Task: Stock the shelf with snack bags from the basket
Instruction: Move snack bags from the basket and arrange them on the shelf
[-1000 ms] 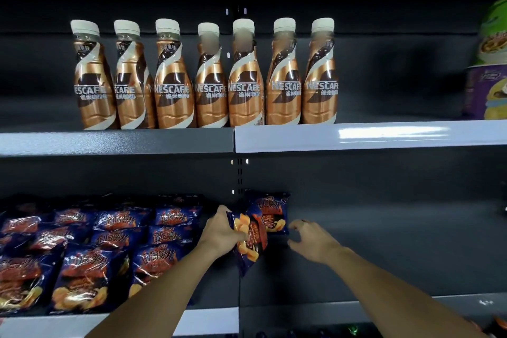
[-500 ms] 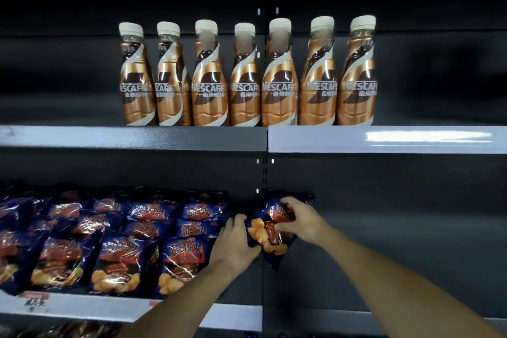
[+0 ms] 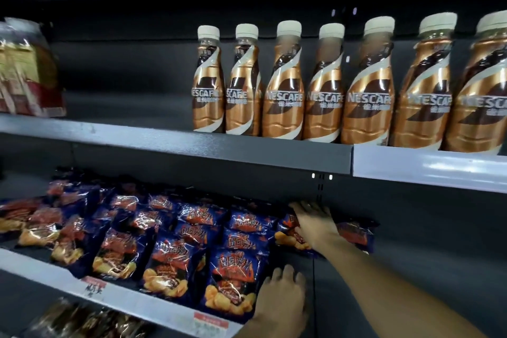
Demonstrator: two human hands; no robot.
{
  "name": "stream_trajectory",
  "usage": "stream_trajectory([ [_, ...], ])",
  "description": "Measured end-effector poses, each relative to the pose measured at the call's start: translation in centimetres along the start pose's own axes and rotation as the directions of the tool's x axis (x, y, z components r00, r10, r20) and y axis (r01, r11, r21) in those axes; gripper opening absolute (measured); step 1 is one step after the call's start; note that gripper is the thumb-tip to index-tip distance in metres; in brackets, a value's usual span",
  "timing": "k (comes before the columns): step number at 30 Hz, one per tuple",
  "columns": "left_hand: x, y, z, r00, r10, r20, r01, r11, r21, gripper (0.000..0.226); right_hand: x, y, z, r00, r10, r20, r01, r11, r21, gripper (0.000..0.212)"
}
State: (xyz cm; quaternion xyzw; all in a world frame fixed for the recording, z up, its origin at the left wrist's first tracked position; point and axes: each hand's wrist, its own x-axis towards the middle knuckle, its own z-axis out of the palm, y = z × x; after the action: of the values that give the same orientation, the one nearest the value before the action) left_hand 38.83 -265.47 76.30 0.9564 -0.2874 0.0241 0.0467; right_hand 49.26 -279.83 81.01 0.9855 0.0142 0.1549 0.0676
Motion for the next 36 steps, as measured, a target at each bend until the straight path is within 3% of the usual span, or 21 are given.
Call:
stream_trajectory([
  [4, 1.1, -0.6, -0.2, 1.0, 0.029, 0.002, -0.029, 1.0, -0.006, 0.052, 0.7, 0.2, 1.8, 0.999, -0.008, 0.054, 0.01, 0.999, -0.031, 0.072],
  [12, 2.8, -1.3, 0.5, 0.999, 0.04, -0.02, -0.04, 0.999, -0.016, 0.049, 0.9, 0.3, 3.6, 1.0, -0.011, -0.005, 0.012, 1.0, 0.014, 0.072],
  [17, 3.5, -0.9, 0.1, 0.993, 0.008, -0.118, -0.012, 0.999, -0.033, 0.048, -1.5, 1.0, 2.2, 1.0, -0.023, -0.015, 0.025, 0.996, 0.089, 0.079],
  [22, 3.8, 0.5, -0.6, 0.988, 0.0, -0.155, -0.011, 0.998, -0.068, 0.048, -7.0, 1.5, -0.8, 0.991, 0.107, 0.082, -0.124, 0.963, 0.239, 0.056],
  [27, 3.1, 4.1, -2.0, 0.985, 0.071, -0.154, -0.087, 0.991, -0.1, 0.05, -13.1, 2.6, -3.5, 0.964, 0.228, 0.14, -0.253, 0.946, 0.204, 0.051],
  [36, -1.2, 15.8, -2.0, 0.928, 0.327, -0.179, -0.35, 0.93, -0.112, 0.047, -26.5, 7.7, -6.5, 0.859, 0.508, 0.061, -0.512, 0.854, 0.097, 0.049],
])
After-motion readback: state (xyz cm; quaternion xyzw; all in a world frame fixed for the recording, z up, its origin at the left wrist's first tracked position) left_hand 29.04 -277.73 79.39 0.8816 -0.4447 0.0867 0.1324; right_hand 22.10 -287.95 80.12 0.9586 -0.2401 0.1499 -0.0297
